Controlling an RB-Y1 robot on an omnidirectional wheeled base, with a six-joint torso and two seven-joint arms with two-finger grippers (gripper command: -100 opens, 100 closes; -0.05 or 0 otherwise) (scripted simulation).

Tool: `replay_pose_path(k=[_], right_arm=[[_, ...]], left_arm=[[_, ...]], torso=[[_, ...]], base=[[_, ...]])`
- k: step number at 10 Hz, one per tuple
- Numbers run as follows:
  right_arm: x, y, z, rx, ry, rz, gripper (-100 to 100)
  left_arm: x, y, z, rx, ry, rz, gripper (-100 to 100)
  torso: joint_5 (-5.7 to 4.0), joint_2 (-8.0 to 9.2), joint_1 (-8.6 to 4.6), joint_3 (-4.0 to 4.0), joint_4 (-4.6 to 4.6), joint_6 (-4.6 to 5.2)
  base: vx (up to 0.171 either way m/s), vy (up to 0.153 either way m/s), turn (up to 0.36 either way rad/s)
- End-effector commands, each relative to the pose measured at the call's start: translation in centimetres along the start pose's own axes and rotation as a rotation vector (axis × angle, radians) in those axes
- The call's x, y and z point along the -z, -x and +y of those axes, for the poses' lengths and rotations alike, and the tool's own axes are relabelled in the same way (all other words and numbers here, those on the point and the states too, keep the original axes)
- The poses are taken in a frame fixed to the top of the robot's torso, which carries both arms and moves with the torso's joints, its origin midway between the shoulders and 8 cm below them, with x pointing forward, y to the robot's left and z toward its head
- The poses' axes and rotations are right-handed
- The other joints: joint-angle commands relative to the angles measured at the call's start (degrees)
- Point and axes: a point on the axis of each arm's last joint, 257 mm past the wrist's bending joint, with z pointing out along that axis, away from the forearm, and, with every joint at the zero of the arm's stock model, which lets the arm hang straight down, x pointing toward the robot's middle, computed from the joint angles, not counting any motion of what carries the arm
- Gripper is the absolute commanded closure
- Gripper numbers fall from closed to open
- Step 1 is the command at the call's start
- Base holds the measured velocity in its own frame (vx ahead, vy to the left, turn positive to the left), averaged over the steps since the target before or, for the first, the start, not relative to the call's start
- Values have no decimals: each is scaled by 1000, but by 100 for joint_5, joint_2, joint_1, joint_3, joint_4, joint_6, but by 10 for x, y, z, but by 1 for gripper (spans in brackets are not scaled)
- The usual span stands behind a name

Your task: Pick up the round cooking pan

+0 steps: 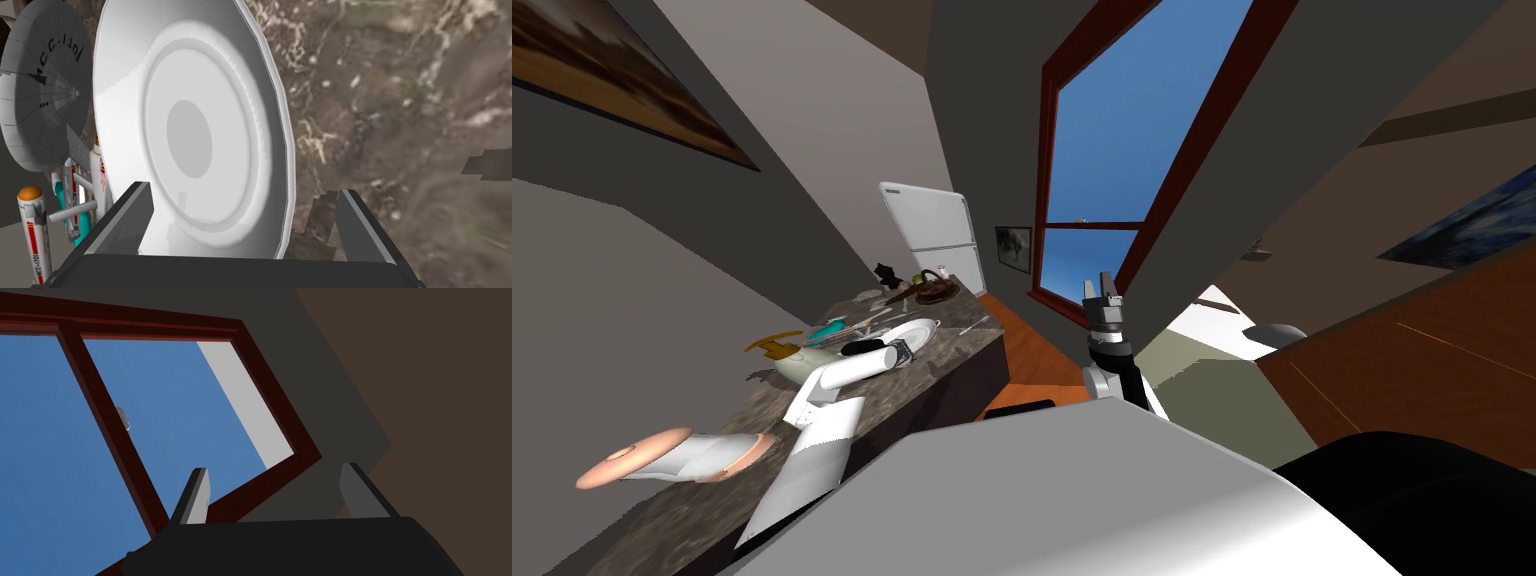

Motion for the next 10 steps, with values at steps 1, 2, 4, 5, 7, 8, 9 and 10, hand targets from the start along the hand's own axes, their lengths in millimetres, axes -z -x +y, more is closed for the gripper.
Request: replay_pose_path(k=[1,2,4,5,7,8,9,10], right_arm=[[0,0,0,0,0,0,0],[0,0,0,0,0,0,0],[0,0,0,0,0,0,0],[0,0,0,0,0,0,0],[0,0,0,0,0,0,0],[0,0,0,0,0,0,0],[0,0,0,0,0,0,0],[0,0,0,0,0,0,0]], left_arm=[[0,0,0,0,0,0,100],[0,0,0,0,0,0,100],[0,0,0,-2,0,-1,100],[0,0,1,-2,2,-1,100],[6,0,-3,2,0,0,100],[10,0,-6,2,0,0,100],[7,0,-4,1,0,0,100],[7,0,-4,1,2,-1,0]], torso=[[0,0,0,0,0,0],[-1,6,-4,4,2,0],[0,12,-5,8,4,-2],[-2,14,-6,10,7,-3],[-5,18,-9,14,10,-3],[-9,30,-17,22,15,-5],[-11,42,-26,29,18,-6],[-13,38,-23,28,19,-6]], base=[[0,0,0],[0,0,0],[0,0,0],[0,0,0],[-14,-8,-2],[-53,-31,-3],[-25,-16,1],[0,0,0]])
